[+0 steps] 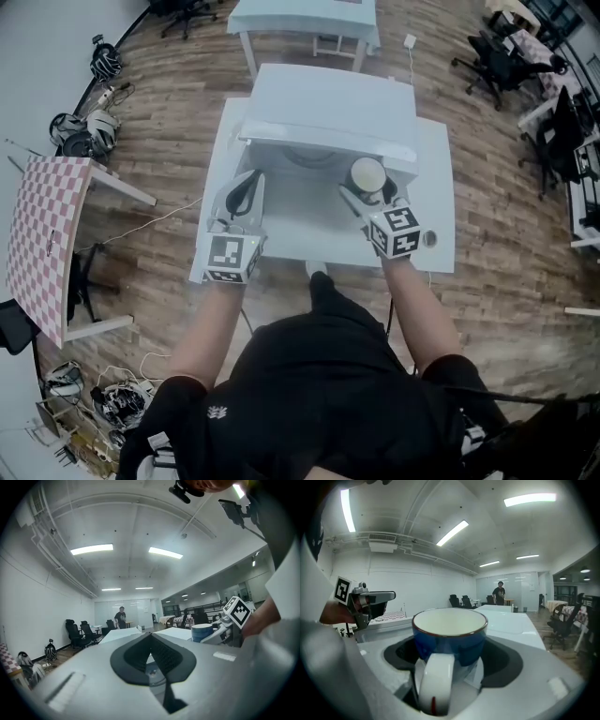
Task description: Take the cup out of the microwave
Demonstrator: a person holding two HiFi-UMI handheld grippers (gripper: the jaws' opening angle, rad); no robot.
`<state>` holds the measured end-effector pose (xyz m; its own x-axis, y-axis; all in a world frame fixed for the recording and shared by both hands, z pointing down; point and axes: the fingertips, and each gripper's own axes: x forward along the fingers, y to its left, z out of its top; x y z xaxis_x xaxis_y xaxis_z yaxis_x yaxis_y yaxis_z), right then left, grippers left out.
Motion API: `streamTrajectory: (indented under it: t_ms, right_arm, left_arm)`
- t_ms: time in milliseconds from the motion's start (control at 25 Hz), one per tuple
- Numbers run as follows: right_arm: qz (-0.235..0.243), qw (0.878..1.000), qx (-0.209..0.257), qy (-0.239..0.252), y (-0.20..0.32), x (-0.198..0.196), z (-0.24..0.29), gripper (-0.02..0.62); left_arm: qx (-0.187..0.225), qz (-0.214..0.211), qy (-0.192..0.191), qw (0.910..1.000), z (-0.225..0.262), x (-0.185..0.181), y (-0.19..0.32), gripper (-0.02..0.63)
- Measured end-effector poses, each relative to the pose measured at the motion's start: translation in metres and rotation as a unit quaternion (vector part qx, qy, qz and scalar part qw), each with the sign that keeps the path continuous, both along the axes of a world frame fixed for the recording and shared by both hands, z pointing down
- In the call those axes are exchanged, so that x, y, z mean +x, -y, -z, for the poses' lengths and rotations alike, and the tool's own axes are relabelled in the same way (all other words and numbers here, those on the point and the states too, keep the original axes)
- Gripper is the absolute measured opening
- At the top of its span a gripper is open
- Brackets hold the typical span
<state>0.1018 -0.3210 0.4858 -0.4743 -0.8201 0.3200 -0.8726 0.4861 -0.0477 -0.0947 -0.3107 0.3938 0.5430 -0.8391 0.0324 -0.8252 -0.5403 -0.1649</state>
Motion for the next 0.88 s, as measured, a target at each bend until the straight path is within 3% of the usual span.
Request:
streamTrajectory:
  t_ms: [880]
  right_arm:
    - [0.006,0.999,0.024,0.023,0.025,0.022,0.089,0.393]
  left_arm:
    - [0.021,-0.023,-0.010,0.9995,0.059,0.015,0.041,0.007]
